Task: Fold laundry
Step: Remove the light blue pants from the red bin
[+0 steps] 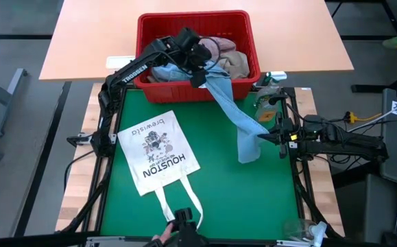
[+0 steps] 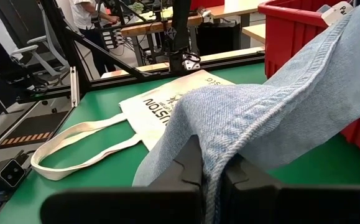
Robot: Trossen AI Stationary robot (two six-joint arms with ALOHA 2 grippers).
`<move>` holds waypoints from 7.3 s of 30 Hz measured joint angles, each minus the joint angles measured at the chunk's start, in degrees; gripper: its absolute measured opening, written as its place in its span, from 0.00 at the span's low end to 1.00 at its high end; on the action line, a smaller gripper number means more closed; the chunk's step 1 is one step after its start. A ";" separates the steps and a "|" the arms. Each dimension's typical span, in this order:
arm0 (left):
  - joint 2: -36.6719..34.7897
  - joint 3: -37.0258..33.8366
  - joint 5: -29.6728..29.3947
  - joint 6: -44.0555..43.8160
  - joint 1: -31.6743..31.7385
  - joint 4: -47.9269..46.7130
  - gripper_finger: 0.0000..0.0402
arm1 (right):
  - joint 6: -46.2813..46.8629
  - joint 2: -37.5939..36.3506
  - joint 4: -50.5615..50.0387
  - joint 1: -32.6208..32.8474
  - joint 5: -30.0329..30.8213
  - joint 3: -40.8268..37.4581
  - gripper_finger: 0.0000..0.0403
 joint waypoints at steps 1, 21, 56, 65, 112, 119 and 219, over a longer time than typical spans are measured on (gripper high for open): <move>0.00 -0.28 -0.62 -0.01 -0.07 -0.50 0.48 | 0.00 0.00 0.00 0.00 0.00 0.00 0.02; 0.00 -7.60 -12.11 -1.09 -0.94 1.97 0.55 | 0.00 0.02 0.00 -0.02 0.22 0.00 0.02; -9.45 -7.30 -10.73 -3.58 -5.08 4.74 0.01 | -4.78 19.01 24.27 0.00 2.95 0.00 0.02; -18.40 -7.30 -10.83 -3.64 -6.33 4.75 0.01 | -12.10 38.17 52.75 -0.02 3.84 0.02 0.02; -45.59 -7.19 -29.32 -1.96 -6.33 4.48 0.01 | -20.30 67.12 36.81 -0.02 18.31 21.86 0.26; -45.55 -7.19 -29.18 -1.48 -6.35 -0.30 0.01 | -20.70 67.12 39.35 -0.07 29.53 21.86 0.44; -37.53 -7.25 -20.64 -6.81 -5.50 -9.93 0.01 | -39.16 91.58 -0.21 0.00 36.80 71.54 0.52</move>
